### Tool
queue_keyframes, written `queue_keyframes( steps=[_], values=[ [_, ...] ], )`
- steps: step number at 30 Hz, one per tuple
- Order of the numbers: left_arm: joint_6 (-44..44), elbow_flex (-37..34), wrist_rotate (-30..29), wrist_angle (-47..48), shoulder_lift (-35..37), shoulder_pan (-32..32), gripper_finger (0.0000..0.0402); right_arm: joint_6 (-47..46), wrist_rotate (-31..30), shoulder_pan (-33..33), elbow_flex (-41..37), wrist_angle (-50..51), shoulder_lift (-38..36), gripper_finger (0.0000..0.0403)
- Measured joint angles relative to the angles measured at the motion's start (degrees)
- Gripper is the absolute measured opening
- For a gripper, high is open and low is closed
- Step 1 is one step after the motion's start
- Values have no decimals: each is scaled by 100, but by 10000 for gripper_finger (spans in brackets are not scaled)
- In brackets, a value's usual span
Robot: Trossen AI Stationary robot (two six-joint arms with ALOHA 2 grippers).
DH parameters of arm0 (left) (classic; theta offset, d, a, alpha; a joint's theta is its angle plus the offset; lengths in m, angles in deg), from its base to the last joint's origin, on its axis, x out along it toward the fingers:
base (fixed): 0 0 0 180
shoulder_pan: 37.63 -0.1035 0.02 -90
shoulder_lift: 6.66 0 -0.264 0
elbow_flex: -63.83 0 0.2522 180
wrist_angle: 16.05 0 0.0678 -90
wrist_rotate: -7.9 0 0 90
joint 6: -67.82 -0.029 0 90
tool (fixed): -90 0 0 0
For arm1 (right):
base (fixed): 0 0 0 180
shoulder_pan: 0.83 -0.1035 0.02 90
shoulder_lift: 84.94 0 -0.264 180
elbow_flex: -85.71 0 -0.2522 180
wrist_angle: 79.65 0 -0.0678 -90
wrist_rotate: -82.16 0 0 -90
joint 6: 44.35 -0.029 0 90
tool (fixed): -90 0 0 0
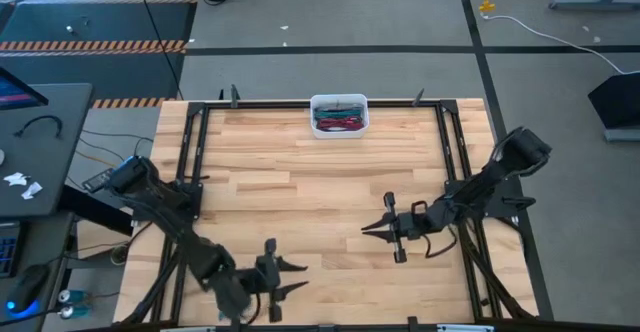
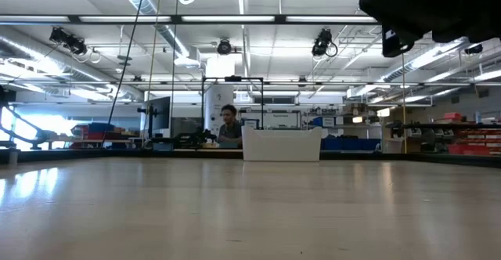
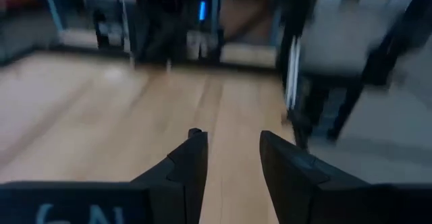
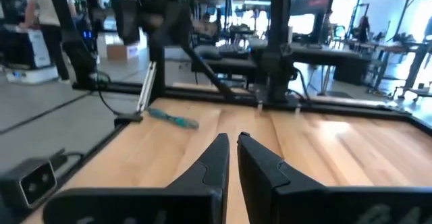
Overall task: Pick and place USB-C Cables
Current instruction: Put the blue charger cable into the white bin
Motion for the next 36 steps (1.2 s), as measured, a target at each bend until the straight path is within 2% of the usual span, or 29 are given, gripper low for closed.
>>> queue_keyframes(
  steps=[4, 7, 9, 12, 16, 20, 26, 31, 36],
  values=[
    [2255, 1794, 914, 4269, -78, 39, 141, -14, -5, 0, 221, 3, 456, 36],
    [4102, 2766, 1975, 6549, -319, 71, 141, -26, 1, 13, 392, -37, 801, 36],
    [5016, 3155, 2522, 7379, -473, 138, 141, -28, -2, 13, 471, -92, 986, 36],
    [6061, 3275, 3046, 7977, -586, 421, 141, -24, 6, 13, 645, -92, 1265, 36],
    [7171, 3050, 3425, 8027, -818, 921, 141, -18, 7, 15, 857, -73, 1608, 36],
    [7928, 2689, 3990, 7961, -1114, 1418, 141, -8, 8, 31, 1017, -76, 1844, 36],
    [9059, 1800, 4267, 7824, -1198, 1855, 159, -6, 7, 89, 1084, -95, 1933, 36],
    [9601, 985, 3704, 6943, -1154, 2149, 206, -22, 7, 131, 1104, -72, 1929, 36],
    [10117, 414, 3213, 6464, -1118, 2288, 263, -22, 6, 131, 1102, -57, 1929, 36]
  ],
)
